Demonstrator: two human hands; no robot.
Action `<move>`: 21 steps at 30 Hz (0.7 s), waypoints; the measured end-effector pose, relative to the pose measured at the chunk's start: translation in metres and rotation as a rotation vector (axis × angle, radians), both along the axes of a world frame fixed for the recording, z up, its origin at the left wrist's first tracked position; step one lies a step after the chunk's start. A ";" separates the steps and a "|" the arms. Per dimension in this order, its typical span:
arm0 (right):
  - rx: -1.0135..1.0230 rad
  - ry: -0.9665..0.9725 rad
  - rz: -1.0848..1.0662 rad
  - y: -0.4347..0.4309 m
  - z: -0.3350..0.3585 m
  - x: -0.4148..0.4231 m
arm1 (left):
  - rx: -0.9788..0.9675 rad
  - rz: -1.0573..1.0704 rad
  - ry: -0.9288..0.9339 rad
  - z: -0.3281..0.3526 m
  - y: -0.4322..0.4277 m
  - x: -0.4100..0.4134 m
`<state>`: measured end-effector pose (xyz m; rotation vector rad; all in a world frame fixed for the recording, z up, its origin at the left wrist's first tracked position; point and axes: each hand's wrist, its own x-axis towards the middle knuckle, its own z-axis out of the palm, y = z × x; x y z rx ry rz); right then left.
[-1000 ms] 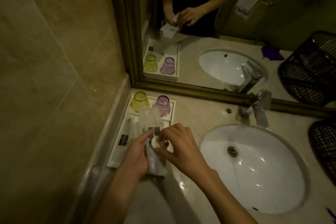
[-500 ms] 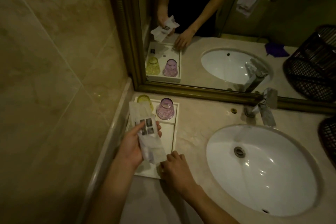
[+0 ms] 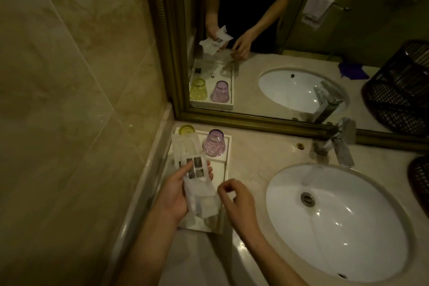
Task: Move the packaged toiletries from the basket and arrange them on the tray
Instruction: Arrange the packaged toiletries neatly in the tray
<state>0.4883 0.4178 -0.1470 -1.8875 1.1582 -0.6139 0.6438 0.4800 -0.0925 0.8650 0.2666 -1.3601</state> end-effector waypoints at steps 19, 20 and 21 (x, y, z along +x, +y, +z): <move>0.401 -0.257 -0.153 -0.060 0.017 0.029 | 0.083 -0.126 -0.093 -0.025 0.020 -0.008; 0.439 -0.241 -0.187 -0.067 0.010 0.029 | 0.082 -0.112 -0.078 -0.028 0.023 -0.006; 0.457 -0.204 -0.207 -0.073 0.002 0.030 | 0.077 -0.094 -0.061 -0.030 0.026 -0.004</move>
